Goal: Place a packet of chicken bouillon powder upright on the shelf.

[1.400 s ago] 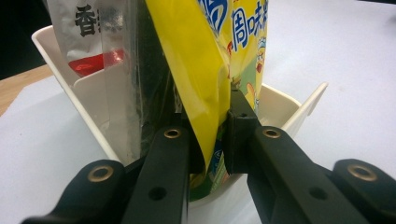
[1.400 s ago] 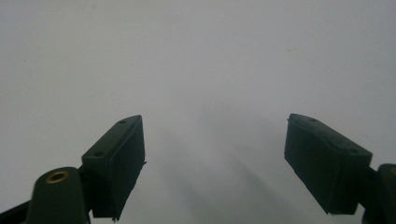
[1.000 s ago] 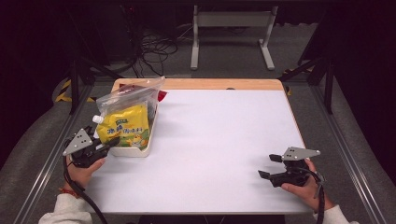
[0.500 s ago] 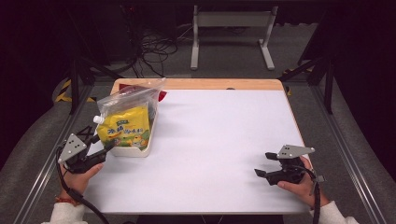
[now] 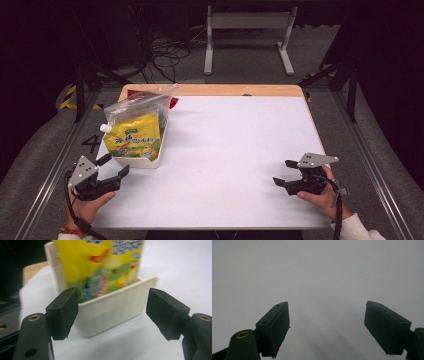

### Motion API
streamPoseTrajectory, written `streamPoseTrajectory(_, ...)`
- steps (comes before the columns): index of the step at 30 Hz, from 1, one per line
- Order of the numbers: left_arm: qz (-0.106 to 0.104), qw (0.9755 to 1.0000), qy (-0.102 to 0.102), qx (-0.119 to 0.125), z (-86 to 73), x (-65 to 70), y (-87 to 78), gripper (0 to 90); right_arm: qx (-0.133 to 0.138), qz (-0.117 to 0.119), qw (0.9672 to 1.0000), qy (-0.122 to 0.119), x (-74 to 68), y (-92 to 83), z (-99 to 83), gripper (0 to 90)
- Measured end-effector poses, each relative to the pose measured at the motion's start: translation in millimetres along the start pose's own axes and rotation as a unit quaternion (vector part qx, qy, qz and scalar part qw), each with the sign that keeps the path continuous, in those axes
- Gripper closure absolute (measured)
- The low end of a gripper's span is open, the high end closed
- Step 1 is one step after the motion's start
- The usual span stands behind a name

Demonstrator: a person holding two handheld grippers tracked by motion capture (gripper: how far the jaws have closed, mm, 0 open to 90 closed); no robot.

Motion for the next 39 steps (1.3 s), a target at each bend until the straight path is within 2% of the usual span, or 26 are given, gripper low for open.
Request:
streamPoseTrajectory(2, -0.013, 0.9998, 0.002, 0.013, 4.9, 7.6, -4.7, 25.7, 0.003, -0.005, 1.0000, 0.000, 0.8, -0.9, 0.8, 20.0)
streamPoseTrajectory(4, -0.028, 0.9995, 0.000, 0.012, 6.1, 16.4, -6.3, 24.0, 0.007, -0.010, 0.9999, 0.000, 2.1, -1.9, 1.3, 19.8)
streamPoseTrajectory(8, -0.056, 0.9983, 0.015, 0.002, 5.4, 33.7, -2.4, 22.8, 0.011, -0.017, 0.9998, 0.000, 4.2, -3.7, 1.8, 19.3)
streamPoseTrajectory(9, -0.070, 0.9974, 0.017, 0.000, 6.0, 41.5, 0.2, 21.5, 0.013, -0.022, 0.9997, -0.002, 4.4, -5.0, 2.4, 18.7)
streamPoseTrajectory(10, -0.070, 0.9974, 0.017, 0.000, 6.0, 41.5, 0.2, 20.9, 0.013, -0.022, 0.9997, -0.002, 4.4, -5.0, 2.4, 18.7)
streamPoseTrajectory(14, -0.092, 0.9950, 0.037, -0.012, 7.7, 59.6, 7.2, 18.8, 0.014, -0.030, 0.9994, -0.008, 3.8, -7.0, 2.1, 18.1)
streamPoseTrajectory(17, -0.116, 0.9924, 0.037, -0.020, 6.3, 74.8, 13.8, 16.1, 0.012, -0.037, 0.9991, -0.015, 3.1, -9.0, 0.7, 17.1)
streamPoseTrajectory(18, -0.123, 0.9912, 0.040, -0.029, 4.4, 79.6, 17.9, 15.3, 0.012, -0.039, 0.9990, -0.017, 2.8, -9.6, 0.1, 16.4)
streamPoseTrajectory(21, -0.137, 0.9880, 0.052, -0.050, -0.2, 89.7, 28.0, 12.8, 0.008, -0.043, 0.9988, -0.022, 1.5, -11.1, -1.4, 13.8)
streamPoseTrajectory(22, -0.137, 0.9880, 0.052, -0.050, -0.2, 89.7, 28.0, 12.5, 0.008, -0.045, 0.9986, -0.026, 0.8, -11.7, -1.7, 13.2)
streamPoseTrajectory(23, -0.148, 0.9862, 0.050, -0.057, -2.5, 95.7, 33.2, 11.4, 0.007, -0.047, 0.9984, -0.030, 0.1, -12.5, -2.0, 13.0)
streamPoseTrajectory(25, -0.152, 0.9839, 0.060, -0.073, -4.2, 101.9, 37.7, 9.6, 0.007, -0.049, 0.9982, -0.034, -0.7, -13.3, -2.6, 12.2)
streamPoseTrajectory(26, -0.152, 0.9839, 0.060, -0.073, -4.2, 101.9, 37.7, 8.8, 0.007, -0.049, 0.9981, -0.035, -1.0, -13.6, -3.0, 11.9)
streamPoseTrajectory(27, -0.162, 0.9817, 0.062, -0.079, -5.1, 107.9, 41.7, 8.4, 0.006, -0.049, 0.9981, -0.037, -1.3, -14.0, -3.6, 11.2)
streamPoseTrajectory(28, -0.162, 0.9817, 0.062, -0.079, -5.1, 107.9, 41.7, 8.3, 0.006, -0.049, 0.9981, -0.037, -1.3, -14.0, -3.6, 11.2)
streamPoseTrajectory(30, -0.170, 0.9801, 0.062, -0.082, -6.2, 113.2, 46.1, 8.2, 0.006, -0.048, 0.9981, -0.037, -1.9, -14.5, -5.5, 11.0)
streamPoseTrajectory(31, -0.177, 0.9780, 0.068, -0.088, -7.8, 116.3, 50.4, 7.4, 0.002, -0.047, 0.9982, -0.037, -2.4, -14.3, -8.2, 10.4)
streamPoseTrajectory(34, -0.185, 0.9741, 0.084, -0.099, -11.5, 120.5, 55.3, 5.9, -0.001, -0.046, 0.9981, -0.039, -3.5, -14.5, -10.1, 8.7)
streamPoseTrajectory(35, -0.185, 0.9741, 0.084, -0.099, -11.5, 120.5, 55.3, 5.8, -0.001, -0.046, 0.9981, -0.039, -3.5, -14.5, -10.1, 8.7)
streamPoseTrajectory(36, -0.190, 0.9731, 0.088, -0.097, -11.4, 121.4, 55.4, 5.8, 0.001, -0.046, 0.9980, -0.043, -4.7, -15.0, -10.3, 8.5)
streamPoseTrajectory(39, -0.193, 0.9730, 0.086, -0.092, -9.5, 120.4, 56.0, 5.1, -0.004, -0.049, 0.9978, -0.045, -7.1, -16.3, -12.7, 7.9)
Point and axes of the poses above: each handheld gripper's, and its own axes: y roughly forward along the jaws, z roughly out of its top, x roughly to its right, the point moved 5 cm from there along y, roughly forward along the jaws, and after that the axes turned 5 degrees about x, right-handed, at the moved point
